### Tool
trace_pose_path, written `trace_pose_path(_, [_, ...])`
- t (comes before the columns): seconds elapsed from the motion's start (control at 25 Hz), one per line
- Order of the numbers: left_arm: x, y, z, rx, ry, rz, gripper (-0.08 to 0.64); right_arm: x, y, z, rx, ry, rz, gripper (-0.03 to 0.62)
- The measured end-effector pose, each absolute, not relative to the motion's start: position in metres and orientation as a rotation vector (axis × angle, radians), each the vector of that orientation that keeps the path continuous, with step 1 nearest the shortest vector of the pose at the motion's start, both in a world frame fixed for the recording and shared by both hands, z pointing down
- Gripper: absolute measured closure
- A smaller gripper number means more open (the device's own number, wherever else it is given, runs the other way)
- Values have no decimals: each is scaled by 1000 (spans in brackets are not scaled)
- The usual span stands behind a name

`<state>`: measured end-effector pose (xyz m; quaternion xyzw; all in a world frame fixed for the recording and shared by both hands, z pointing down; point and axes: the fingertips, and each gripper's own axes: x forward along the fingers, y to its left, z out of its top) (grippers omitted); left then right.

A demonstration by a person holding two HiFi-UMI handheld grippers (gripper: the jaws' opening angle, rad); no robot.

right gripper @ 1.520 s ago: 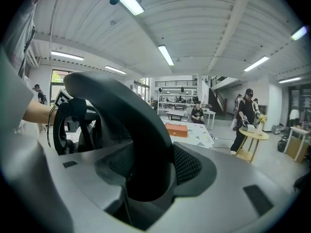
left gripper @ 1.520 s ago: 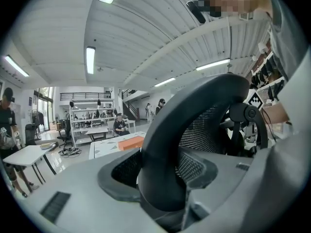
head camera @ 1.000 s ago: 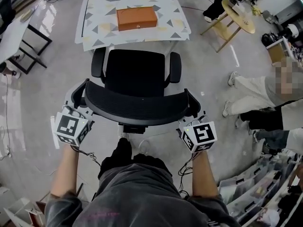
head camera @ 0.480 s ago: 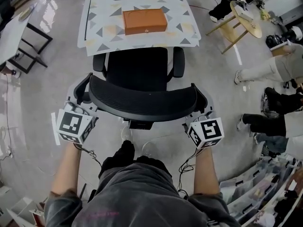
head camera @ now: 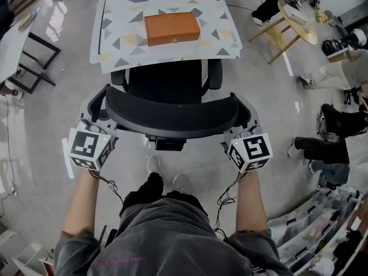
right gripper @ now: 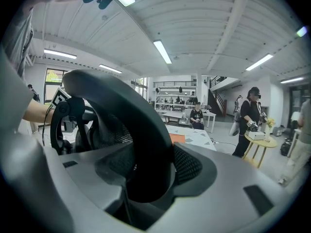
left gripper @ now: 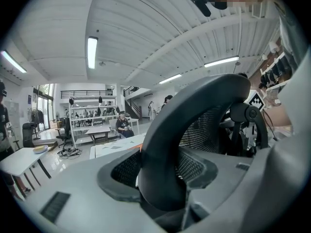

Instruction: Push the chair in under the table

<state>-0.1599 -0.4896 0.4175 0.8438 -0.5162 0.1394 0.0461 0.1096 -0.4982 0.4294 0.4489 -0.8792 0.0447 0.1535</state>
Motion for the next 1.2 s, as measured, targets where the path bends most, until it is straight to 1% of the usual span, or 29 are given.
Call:
trace_pose_path(0.68, [-161,-478,415,2569,-1633,466,330,113,-486,430,1307,-2490,116,365])
trace_pose_path(1.2, [-153,-423,409,2538,-1684,458,333,130,-438,415,1335,-2532,127,365])
